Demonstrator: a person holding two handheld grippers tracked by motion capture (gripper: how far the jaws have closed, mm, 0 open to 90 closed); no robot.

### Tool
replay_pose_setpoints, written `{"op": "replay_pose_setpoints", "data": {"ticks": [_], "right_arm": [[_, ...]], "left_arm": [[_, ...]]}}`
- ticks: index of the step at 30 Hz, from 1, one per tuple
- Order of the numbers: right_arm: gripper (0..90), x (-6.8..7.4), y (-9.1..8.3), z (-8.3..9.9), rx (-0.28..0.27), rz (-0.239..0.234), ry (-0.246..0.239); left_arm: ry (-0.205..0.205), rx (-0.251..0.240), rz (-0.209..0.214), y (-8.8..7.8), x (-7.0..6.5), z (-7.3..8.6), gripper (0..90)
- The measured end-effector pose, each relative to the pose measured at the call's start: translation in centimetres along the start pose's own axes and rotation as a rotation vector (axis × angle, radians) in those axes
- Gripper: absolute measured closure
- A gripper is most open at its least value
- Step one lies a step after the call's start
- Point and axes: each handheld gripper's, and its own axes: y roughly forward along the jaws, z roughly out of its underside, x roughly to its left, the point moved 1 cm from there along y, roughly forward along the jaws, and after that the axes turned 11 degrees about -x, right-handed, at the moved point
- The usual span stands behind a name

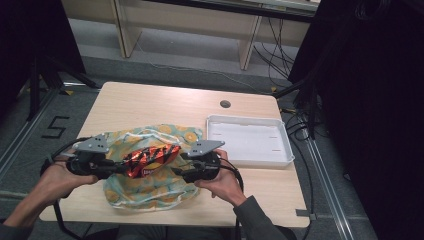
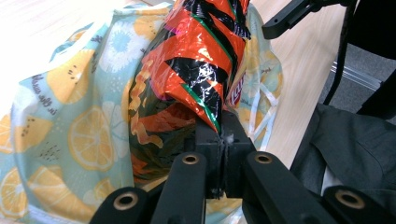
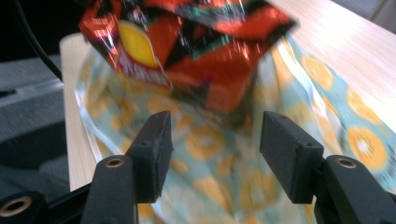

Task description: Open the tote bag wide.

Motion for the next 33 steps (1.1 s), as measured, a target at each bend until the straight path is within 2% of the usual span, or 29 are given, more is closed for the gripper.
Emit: {"op": "replay_pose_setpoints", "data": {"ticks": [1, 2, 3, 4, 7, 8, 10, 12, 14, 15, 16, 18, 21, 22, 23, 24, 26, 27, 28, 30, 31, 33], "right_arm": [[46.8, -0.1, 0.7, -0.3, -0.042, -0.018, -0.01], [46.8, -0.1, 0.7, -0.3, -0.042, -0.018, -0.01], [47.5, -0.3, 0.9, -0.4, -0.046, -0.016, -0.022], [50.1, -0.2, 1.1, -0.5, -0.049, -0.026, -0.005], [54.8, -0.2, 1.9, -1.0, -0.078, -0.055, -0.013], [56.1, -0.1, 2.0, -1.2, -0.078, -0.062, -0.019], [59.3, 0.3, 2.2, -1.6, -0.08, -0.039, -0.032], [64.2, 0.3, 2.0, -1.8, -0.078, -0.035, -0.026], [66.3, 0.5, 1.9, -2.0, -0.109, -0.057, 0.0], [66.9, 0.5, 1.6, -2.1, -0.11, -0.071, 0.008], [67.3, 0.5, 1.6, -2.2, -0.129, -0.065, 0.007], [67.8, 0.7, 1.5, -2.3, -0.117, -0.067, -0.001], [68.3, 0.6, 1.6, -2.2, -0.146, -0.07, 0.015], [68.4, 0.5, 1.6, -2.3, -0.136, -0.082, 0.022], [68.4, 0.5, 1.6, -2.2, -0.144, -0.075, 0.019], [69.6, 0.5, 1.7, -2.2, -0.15, -0.071, 0.012], [75.6, 0.6, 1.7, -2.2, -0.142, -0.077, 0.009], [83.9, 0.7, 1.8, -2.1, -0.156, -0.068, 0.009], [83.9, 0.7, 1.8, -2.1, -0.156, -0.068, 0.009], [89.5, 0.8, 1.6, -2.2, -0.138, -0.064, -0.002], [90.0, 0.9, 1.8, -2.2, -0.144, -0.043, -0.015], [90.0, 0.8, 1.6, -2.2, -0.129, -0.043, -0.001]], "left_arm": [[0.012, -0.001, 0.017, 0.0, 0.2, 0.0, 87.9], [-0.011, -0.004, 0.009, -0.1, 0.2, 0.1, 87.9], [0.001, -0.003, 0.011, -0.2, 0.3, 0.0, 87.9], [-0.011, -0.003, 0.005, -0.2, 0.4, 0.1, 87.9], [-0.006, -0.007, 0.011, -0.3, 0.5, 0.1, 87.7], [-0.009, -0.008, 0.001, -0.4, 0.6, 0.1, 87.6], [-0.02, -0.017, 0.006, -0.5, 0.8, 0.1, 87.6], [-0.06, -0.041, 0.003, -0.8, 1.1, 0.1, 87.4], [-0.073, -0.055, -0.002, -1.0, 1.3, 0.1, 86.9], [-0.066, -0.065, -0.004, -1.0, 1.4, 0.1, 86.6], [-0.079, -0.062, 0.002, -1.0, 1.4, 0.1, 86.4], [-0.077, -0.061, -0.01, -1.0, 1.5, 0.1, 85.9], [-0.067, -0.058, -0.009, -0.9, 1.6, 0.1, 85.2], [-0.067, -0.062, -0.016, -0.9, 1.5, 0.1, 84.9], [-0.071, -0.061, -0.009, -0.8, 1.5, 0.1, 84.8], [-0.068, -0.062, -0.02, -0.8, 1.5, 0.1, 84.6], [-0.067, -0.06, -0.014, -0.8, 1.6, 0.1, 84.2], [-0.069, -0.06, -0.02, -0.8, 1.5, 0.1, 83.6], [-0.073, -0.063, -0.02, -0.8, 1.5, 0.1, 83.6], [-0.066, -0.062, -0.028, -0.7, 1.4, 0.1, 81.8], [-0.064, -0.069, -0.034, -0.7, 1.4, 0.0, 79.6], [-0.084, -0.076, -0.03, -1.0, 1.5, -0.1, 73.3]]}}
